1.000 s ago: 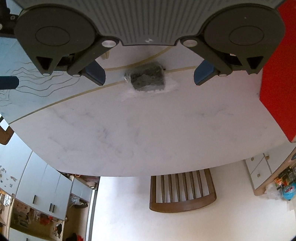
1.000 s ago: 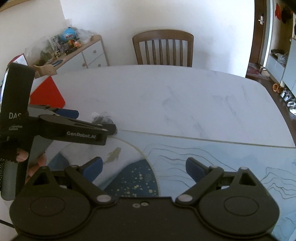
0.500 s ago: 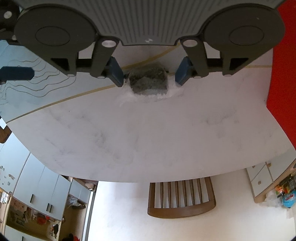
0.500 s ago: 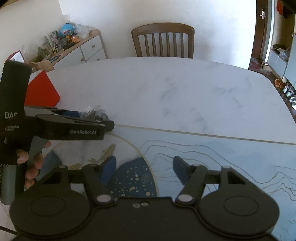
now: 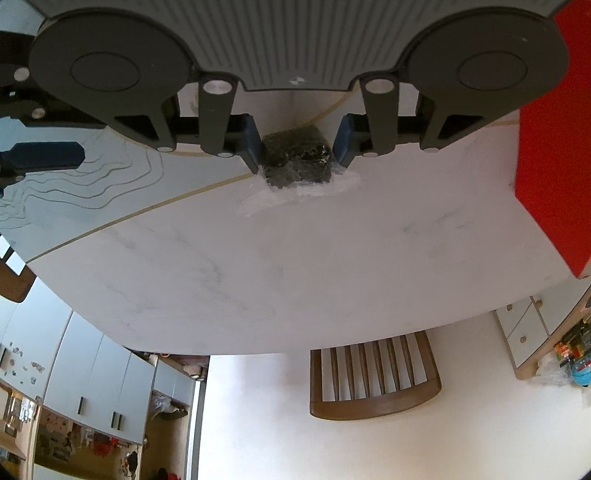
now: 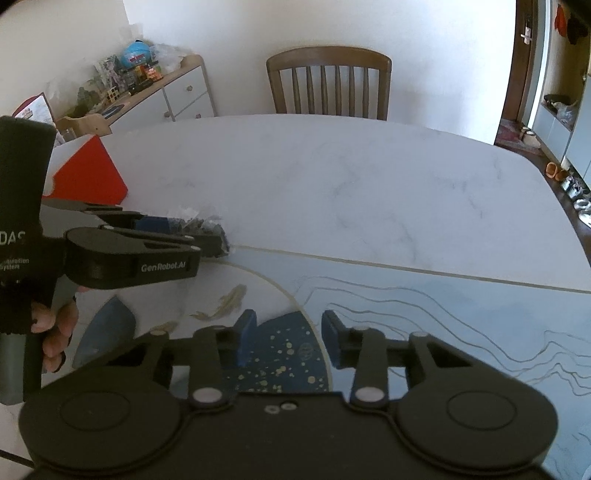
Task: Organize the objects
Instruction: 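Lift and carry the black bag with the left tool over the red box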
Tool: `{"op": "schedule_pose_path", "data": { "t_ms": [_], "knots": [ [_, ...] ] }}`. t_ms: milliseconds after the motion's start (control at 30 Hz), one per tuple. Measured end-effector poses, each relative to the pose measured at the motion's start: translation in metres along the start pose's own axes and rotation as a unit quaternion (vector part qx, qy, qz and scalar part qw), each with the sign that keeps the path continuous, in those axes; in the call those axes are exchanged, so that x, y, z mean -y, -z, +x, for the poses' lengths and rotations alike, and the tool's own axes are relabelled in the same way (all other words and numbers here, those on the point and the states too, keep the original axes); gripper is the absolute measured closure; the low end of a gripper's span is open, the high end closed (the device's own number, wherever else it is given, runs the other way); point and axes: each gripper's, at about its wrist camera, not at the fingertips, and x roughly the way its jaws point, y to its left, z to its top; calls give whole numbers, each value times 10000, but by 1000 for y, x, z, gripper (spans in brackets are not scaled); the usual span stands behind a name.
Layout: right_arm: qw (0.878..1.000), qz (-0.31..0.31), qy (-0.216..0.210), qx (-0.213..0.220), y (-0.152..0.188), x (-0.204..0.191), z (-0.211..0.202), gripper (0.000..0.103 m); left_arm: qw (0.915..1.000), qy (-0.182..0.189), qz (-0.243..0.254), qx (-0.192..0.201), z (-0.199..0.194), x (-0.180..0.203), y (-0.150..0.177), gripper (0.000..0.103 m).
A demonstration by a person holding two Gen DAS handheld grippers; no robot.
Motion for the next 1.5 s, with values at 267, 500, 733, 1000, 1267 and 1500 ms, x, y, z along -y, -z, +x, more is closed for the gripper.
{"op": "schedule_pose_path", "data": {
  "t_ms": [267, 500, 733, 1000, 1267, 1500],
  "knots": [
    [9999, -69, 7, 138, -7, -20, -19, 68, 9999, 66, -100, 116, -42, -18, -2, 63],
    [9995, -128, -74, 280, -16, -46, -35, 68, 9995, 113, -198, 235, -88, -43, 1, 63],
    [9980, -273, -250, 505, -32, -84, -52, 68, 9991, 67, -288, 315, -123, -73, 3, 63],
    [9955, -489, -466, 669, -49, -133, -58, 68, 9984, -33, -402, 401, -151, -113, 12, 63],
    [9921, -733, -697, 738, -63, -186, -52, 68, 9976, -218, -478, 456, -171, -156, 25, 63],
    [9898, -898, -834, 731, -73, -228, -39, 68, 9967, -372, -554, 455, -180, -197, 33, 63]
  ]
}}
